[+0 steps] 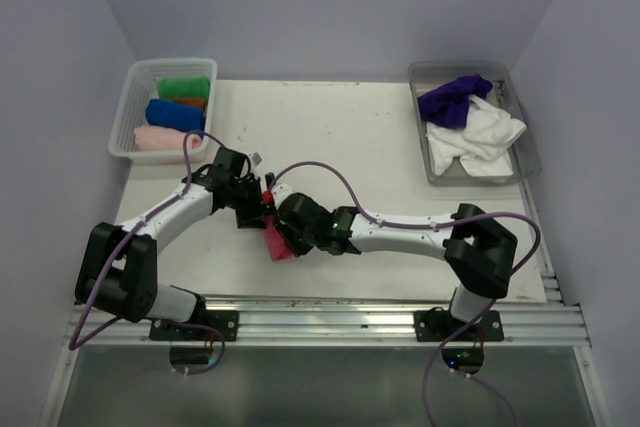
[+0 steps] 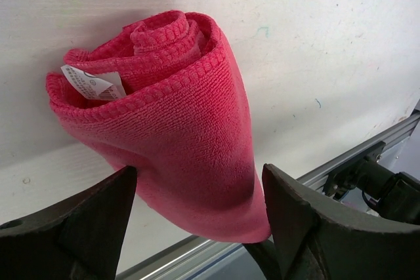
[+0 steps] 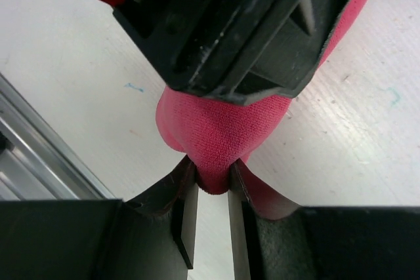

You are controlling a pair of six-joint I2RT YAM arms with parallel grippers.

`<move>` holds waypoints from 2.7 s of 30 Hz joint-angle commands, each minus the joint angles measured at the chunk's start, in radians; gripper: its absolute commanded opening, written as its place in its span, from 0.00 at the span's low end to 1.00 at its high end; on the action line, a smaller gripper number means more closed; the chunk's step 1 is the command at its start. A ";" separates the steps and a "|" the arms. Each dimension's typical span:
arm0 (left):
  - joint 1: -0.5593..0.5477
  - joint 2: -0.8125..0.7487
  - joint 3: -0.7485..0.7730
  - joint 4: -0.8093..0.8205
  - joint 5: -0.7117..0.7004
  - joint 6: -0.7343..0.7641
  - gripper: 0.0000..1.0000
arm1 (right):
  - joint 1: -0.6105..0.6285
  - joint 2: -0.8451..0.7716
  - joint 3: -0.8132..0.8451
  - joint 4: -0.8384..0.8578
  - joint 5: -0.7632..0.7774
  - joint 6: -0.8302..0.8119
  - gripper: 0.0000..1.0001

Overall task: Roll the towels
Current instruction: Roll the towel, then place the rolled towel into the container

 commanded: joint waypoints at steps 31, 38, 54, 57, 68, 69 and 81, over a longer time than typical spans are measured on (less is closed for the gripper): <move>0.003 -0.030 0.027 0.015 0.039 0.023 0.18 | -0.073 -0.146 -0.038 0.011 0.038 0.065 0.78; 0.005 -0.043 0.068 -0.026 0.021 0.042 0.17 | -0.165 -0.301 -0.145 0.019 0.089 0.131 0.78; 0.116 0.020 0.456 -0.106 -0.048 0.016 0.16 | -0.318 -0.518 -0.291 -0.070 0.129 0.222 0.78; 0.201 0.062 0.600 -0.108 -0.060 0.006 0.17 | -0.317 -0.531 -0.300 -0.078 0.125 0.230 0.78; 0.623 0.240 0.786 0.035 0.116 -0.148 0.18 | -0.317 -0.551 -0.283 -0.102 0.079 0.230 0.77; 0.655 0.249 0.783 0.058 0.124 -0.165 0.19 | -0.318 -0.541 -0.279 -0.096 0.071 0.237 0.77; 0.723 0.482 0.858 0.426 0.119 -0.403 0.22 | -0.318 -0.423 -0.262 -0.058 0.011 0.289 0.77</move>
